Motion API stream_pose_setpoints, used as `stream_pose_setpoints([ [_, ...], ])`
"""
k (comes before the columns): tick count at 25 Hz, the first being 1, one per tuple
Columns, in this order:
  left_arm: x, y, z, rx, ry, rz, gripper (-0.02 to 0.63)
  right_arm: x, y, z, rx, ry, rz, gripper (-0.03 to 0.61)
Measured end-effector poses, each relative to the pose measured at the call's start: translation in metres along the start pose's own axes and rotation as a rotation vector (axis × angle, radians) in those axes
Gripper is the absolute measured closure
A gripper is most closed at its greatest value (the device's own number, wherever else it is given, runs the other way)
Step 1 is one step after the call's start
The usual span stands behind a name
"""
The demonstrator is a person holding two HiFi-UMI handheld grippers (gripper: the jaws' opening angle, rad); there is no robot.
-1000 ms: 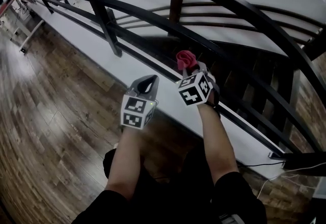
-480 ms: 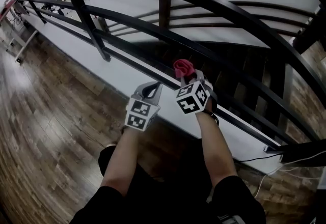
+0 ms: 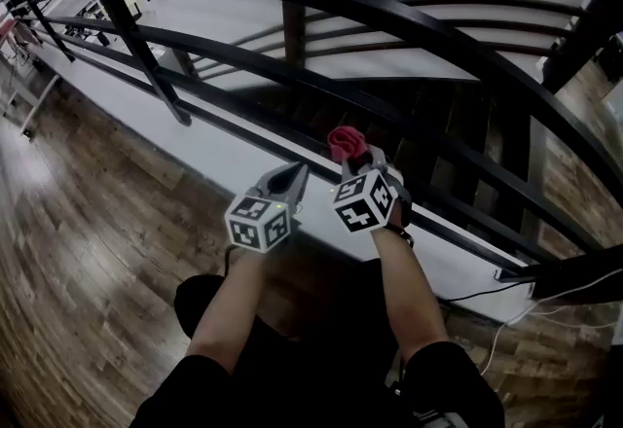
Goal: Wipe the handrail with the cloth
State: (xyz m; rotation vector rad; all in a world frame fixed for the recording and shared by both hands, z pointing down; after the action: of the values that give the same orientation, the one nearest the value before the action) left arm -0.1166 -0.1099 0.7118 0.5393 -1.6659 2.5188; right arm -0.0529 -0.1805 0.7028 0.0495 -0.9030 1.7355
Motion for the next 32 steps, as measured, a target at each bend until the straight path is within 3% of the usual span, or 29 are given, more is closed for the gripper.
stream_pose_setpoints([
  [2,-0.006,0.004,0.002,-0.035,-0.019,-0.034,0.614,-0.004,-0.009,-0.005,-0.003,0.001,0.009,0.531],
  [10,-0.041,0.005,0.014,-0.048,-0.018,0.02,0.614,-0.018,-0.038,-0.021,-0.005,-0.004,0.034,0.532],
  [13,-0.06,0.001,0.02,-0.052,-0.027,0.068,0.614,-0.024,-0.054,-0.03,-0.006,-0.011,0.05,0.532],
  [17,-0.097,-0.002,0.032,-0.058,-0.103,0.182,0.614,-0.034,-0.072,-0.039,-0.014,-0.014,0.091,0.532],
  [19,-0.11,-0.004,0.037,-0.057,-0.139,0.183,0.614,-0.036,-0.078,-0.042,-0.013,-0.015,0.097,0.532],
  [21,-0.116,-0.006,0.042,-0.043,-0.134,0.172,0.614,-0.039,-0.085,-0.046,-0.014,-0.019,0.098,0.532],
  [26,-0.134,-0.005,0.047,-0.033,-0.096,0.271,0.614,-0.047,-0.099,-0.058,-0.028,-0.041,0.107,0.531],
  [29,-0.147,-0.005,0.049,-0.044,-0.149,0.253,0.614,-0.053,-0.113,-0.065,-0.008,-0.08,0.119,0.531],
  [32,-0.176,-0.011,0.058,-0.022,-0.238,0.332,0.614,-0.067,-0.136,-0.077,0.028,-0.114,0.177,0.531],
])
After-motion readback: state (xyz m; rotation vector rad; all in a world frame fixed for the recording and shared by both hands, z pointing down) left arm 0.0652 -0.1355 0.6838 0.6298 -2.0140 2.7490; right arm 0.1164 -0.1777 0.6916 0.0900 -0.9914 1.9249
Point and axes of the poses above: the fingertips, and each gripper's own axes: z forward along the fingers, x to its left, y out of its top, the point moved 1 cm from there along -z, backward along the fingers, and after that the axes turned 12 degrees about x, right-handed, at the moved point
